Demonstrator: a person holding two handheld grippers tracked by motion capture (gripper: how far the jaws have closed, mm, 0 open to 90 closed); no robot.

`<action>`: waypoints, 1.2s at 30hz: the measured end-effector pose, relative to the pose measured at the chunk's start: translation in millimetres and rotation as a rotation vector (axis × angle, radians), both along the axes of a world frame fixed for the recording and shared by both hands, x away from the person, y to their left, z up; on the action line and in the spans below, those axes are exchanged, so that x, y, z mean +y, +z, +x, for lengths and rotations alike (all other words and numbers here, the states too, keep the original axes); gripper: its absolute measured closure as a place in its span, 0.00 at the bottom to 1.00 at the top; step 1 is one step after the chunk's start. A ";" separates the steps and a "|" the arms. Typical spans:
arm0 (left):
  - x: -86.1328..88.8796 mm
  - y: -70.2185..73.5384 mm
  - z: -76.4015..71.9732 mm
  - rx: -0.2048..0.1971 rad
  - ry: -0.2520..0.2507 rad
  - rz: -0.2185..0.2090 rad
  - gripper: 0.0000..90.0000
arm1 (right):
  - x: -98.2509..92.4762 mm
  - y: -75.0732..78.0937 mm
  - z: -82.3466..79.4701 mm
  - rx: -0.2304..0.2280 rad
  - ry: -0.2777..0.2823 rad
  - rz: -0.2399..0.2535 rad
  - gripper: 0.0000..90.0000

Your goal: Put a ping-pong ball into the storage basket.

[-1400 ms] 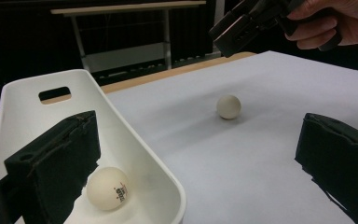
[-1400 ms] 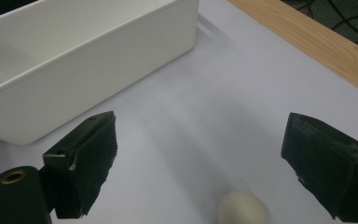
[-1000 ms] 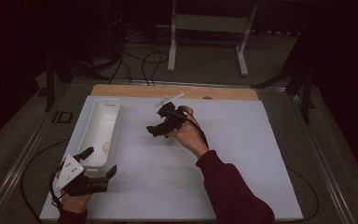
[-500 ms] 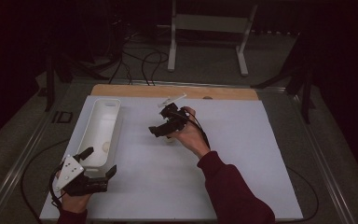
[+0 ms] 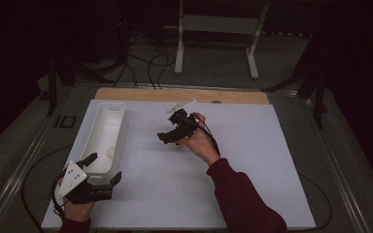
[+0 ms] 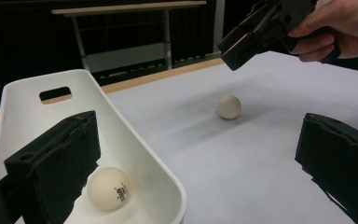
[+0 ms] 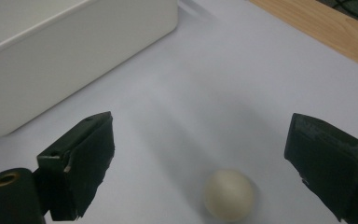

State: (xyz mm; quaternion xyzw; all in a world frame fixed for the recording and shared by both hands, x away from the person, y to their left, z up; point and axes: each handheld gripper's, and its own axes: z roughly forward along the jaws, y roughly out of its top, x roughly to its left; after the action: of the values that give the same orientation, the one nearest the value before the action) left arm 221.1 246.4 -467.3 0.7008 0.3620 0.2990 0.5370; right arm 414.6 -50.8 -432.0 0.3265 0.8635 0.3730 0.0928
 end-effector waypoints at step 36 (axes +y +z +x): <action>-0.4 -0.2 0.2 0.000 0.001 0.000 0.00 | -12.1 -20.7 3.5 0.028 -0.018 -0.007 0.09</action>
State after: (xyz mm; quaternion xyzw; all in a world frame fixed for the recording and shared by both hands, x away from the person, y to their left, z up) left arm 221.2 246.0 -467.6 0.7006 0.3624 0.2992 0.5369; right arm 418.0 -62.9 -452.7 0.3389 0.8631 0.3647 0.0851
